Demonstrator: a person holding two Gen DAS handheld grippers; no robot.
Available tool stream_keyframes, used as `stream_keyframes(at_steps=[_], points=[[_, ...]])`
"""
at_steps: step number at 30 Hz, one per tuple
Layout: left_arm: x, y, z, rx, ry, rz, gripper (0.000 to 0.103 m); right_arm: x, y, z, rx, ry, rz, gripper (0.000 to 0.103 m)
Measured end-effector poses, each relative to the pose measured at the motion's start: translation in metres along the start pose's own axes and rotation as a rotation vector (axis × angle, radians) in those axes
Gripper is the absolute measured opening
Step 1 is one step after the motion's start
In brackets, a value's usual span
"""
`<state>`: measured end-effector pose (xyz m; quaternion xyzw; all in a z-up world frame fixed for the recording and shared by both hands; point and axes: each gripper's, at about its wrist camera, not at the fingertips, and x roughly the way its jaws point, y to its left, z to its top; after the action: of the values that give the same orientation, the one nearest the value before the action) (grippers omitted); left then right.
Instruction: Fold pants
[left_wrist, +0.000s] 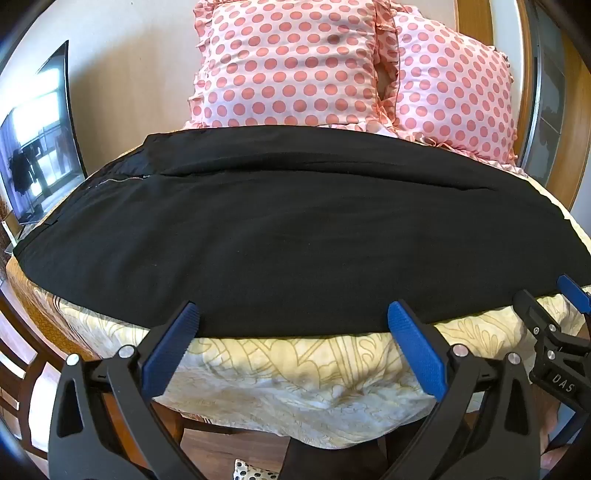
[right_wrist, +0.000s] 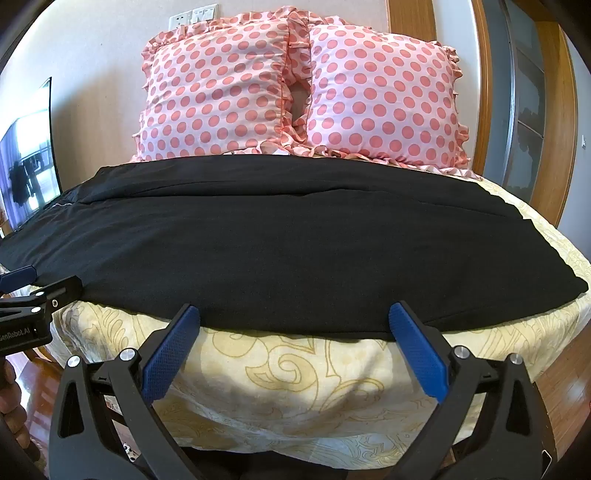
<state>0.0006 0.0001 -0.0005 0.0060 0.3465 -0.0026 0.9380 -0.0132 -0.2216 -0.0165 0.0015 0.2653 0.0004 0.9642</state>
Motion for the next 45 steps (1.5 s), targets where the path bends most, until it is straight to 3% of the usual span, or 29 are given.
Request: stream_keyframes(at_steps=[45], points=[[-0.0008, -0.0001, 0.0001, 0.003, -0.015, 0.002, 0.101, -0.0003, 0.0002, 0.0, 0.0, -0.002, 0.0, 0.102]])
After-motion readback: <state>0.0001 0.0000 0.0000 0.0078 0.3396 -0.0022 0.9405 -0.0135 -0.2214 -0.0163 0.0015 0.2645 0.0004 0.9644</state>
